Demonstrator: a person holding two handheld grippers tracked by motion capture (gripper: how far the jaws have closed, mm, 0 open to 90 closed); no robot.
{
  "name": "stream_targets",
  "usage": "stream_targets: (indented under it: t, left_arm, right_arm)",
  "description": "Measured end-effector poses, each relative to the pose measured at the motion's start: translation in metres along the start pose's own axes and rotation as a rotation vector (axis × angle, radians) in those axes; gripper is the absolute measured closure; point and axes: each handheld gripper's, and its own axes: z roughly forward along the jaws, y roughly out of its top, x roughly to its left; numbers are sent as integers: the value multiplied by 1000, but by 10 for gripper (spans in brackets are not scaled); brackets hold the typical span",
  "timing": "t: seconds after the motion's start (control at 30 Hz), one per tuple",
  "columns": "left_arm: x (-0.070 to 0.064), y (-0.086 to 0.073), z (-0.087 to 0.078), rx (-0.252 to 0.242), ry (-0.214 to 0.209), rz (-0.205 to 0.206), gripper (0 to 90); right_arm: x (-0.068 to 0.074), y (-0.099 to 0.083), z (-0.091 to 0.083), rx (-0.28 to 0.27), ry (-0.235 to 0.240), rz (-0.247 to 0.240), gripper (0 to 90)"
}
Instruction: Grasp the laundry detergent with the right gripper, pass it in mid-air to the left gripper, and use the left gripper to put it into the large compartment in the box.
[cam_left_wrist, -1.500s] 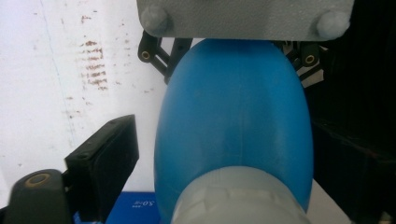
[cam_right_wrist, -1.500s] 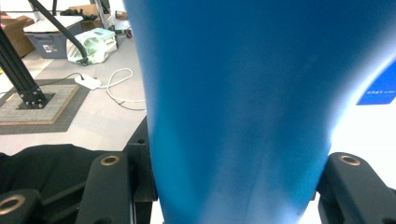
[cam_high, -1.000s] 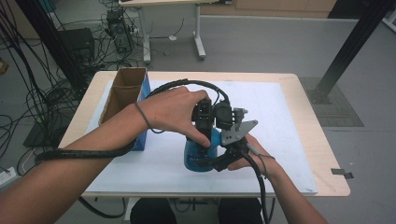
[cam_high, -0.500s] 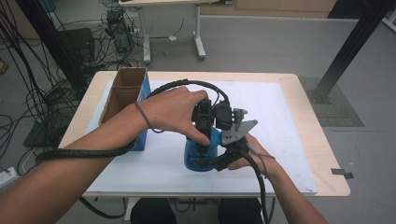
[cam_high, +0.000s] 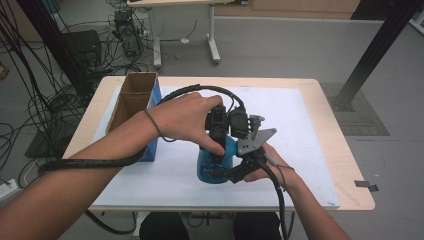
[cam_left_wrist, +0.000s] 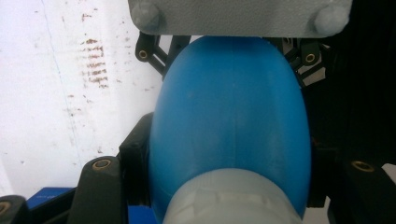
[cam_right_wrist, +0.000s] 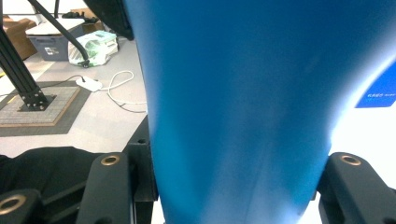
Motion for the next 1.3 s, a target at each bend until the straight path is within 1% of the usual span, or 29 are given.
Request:
stream_targets:
  t: [0.03,0.1,0.43,0.47,0.5,0.63,0.87,1.0,1.17,1.3]
  left_arm:
    - [0,0,0,3,-1,0,379]
    - [1,2,0,9,-4,0,380]
    - [0,0,0,-4,1,-2,380]
    - [1,1,-1,6,-1,-1,380]
    - [0,0,-1,0,1,-1,380]
    - [0,1,-1,2,3,-1,380]
    - [1,1,-2,6,0,-1,380]
    - [0,0,-2,-1,5,-2,380]
    - [0,2,-2,6,1,0,380]
    - [0,0,-2,1,2,1,380]
  right_arm:
    - [0,0,0,0,-2,-6,422]
    - [0,-1,1,-1,1,1,422]
    - [0,-4,0,-15,-2,-1,420]
    - [0,-4,0,-16,-4,0,420]
    - [1,-4,0,-15,-5,0,420]
    - [1,-5,0,-21,-5,-1,420]
    - [1,-5,0,-20,-5,-3,420]
    - [1,-4,0,-19,-4,0,420]
    - [1,-4,0,-19,-6,-3,420]
    - [1,-3,0,-18,-5,0,421]
